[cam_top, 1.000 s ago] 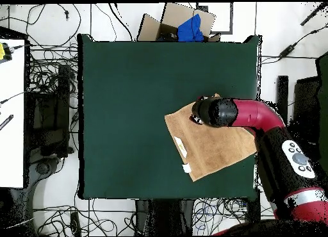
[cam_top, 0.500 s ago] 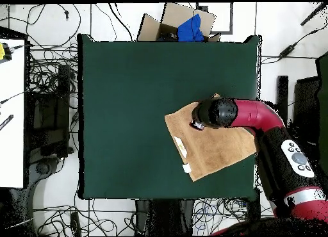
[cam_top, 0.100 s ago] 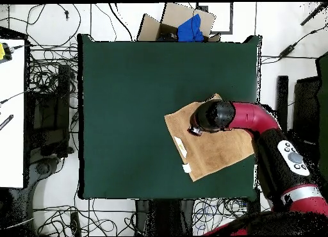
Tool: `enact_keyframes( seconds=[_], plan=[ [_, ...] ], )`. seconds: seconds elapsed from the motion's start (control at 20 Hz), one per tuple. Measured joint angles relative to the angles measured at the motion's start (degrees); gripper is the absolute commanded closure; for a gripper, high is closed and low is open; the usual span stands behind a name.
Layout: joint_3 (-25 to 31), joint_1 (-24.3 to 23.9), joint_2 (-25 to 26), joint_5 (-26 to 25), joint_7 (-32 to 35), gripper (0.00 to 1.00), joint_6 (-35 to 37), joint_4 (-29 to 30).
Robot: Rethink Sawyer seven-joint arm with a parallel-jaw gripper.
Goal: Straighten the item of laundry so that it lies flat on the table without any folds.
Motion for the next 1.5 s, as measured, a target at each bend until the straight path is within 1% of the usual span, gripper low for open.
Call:
enact_keyframes(
  seconds=[0.25,0.4,0.5,0.7,0.8,0.9,0.95,1.2,1.5],
  plan=[
    [0.0,-0.5,1.8,0.0,0.0,0.00,0.0,0.1],
    [0.0,-0.7,1.5,0.0,0.0,0.00,0.0,0.3],
    [0.0,-0.7,0.4,-0.4,0.0,0.00,-0.2,0.6],
    [0.0,-0.7,-3.0,-2.6,0.0,0.00,-2.0,0.8],
    [0.0,-0.7,-5.6,-4.1,0.0,0.00,-3.9,0.8],
    [0.0,-0.7,-6.9,-4.8,0.0,0.00,-5.0,0.8],
    [0.0,-0.7,-8.7,-5.5,0.0,0.00,-6.7,0.8],
    [0.0,-0.7,-12.9,-6.9,0.0,0.00,-10.3,0.9],
    [-0.1,-0.7,-16.1,-7.1,0.0,0.00,-12.5,1.3]
  ],
)
